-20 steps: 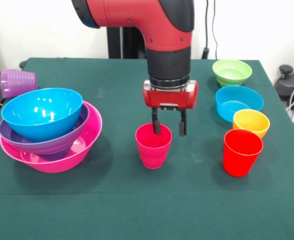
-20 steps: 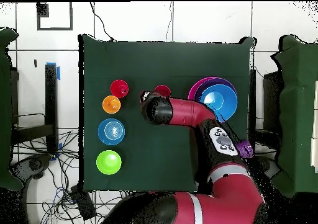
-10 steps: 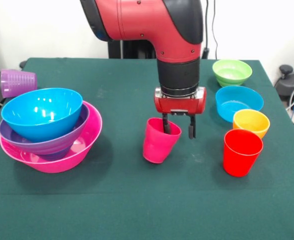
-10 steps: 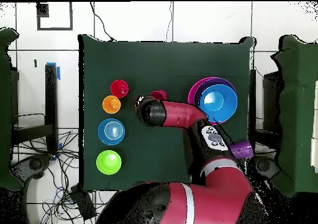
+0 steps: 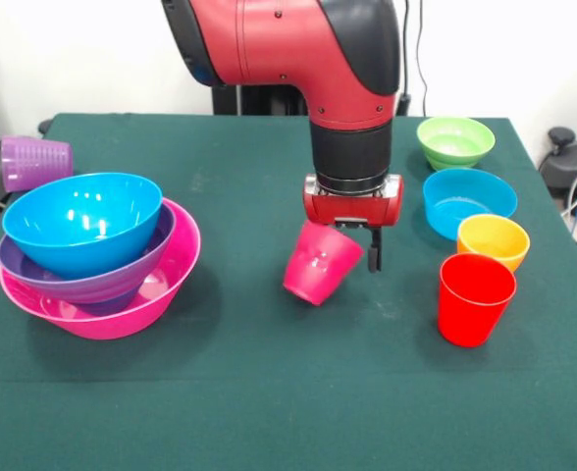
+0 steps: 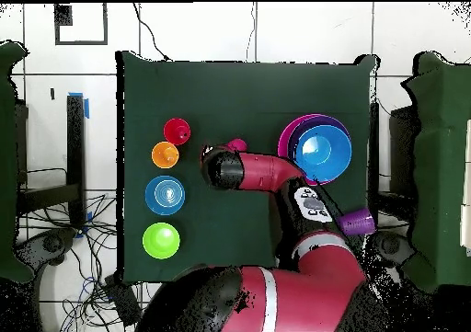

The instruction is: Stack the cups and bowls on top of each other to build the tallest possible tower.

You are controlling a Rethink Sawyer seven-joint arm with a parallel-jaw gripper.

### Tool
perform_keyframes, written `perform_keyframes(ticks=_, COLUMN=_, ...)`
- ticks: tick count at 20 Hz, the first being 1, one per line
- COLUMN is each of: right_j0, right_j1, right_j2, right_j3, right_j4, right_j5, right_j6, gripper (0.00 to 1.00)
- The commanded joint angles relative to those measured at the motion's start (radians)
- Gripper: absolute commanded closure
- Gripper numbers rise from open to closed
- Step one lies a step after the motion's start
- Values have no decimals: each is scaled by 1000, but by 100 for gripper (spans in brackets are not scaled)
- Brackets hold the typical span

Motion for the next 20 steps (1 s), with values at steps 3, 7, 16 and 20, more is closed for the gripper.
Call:
perform_keyframes(ticks=3, right_j0=80, right_j1=14, right_j2=-63, right_j3=-99, right_j4=-28, right_j5=34, right_j6=84, gripper=0)
perform_keyframes(ticks=7, right_j0=135, right_j1=20, right_j2=-145, right_j3=-147, right_j4=-22, right_j5=123, right_j6=78, gripper=100)
perform_keyframes(ticks=16, right_j0=149, right_j1=2, right_j2=-161, right_j3=-146, right_j4=-46, right_j5=66, right_j6=41, gripper=100)
perform_keyframes(ticks=20, right_j0=148, right_j1=-5, right_j2=-172, right_j3=-142, right_j4=-53, right_j5=54, right_j6=38, gripper=100)
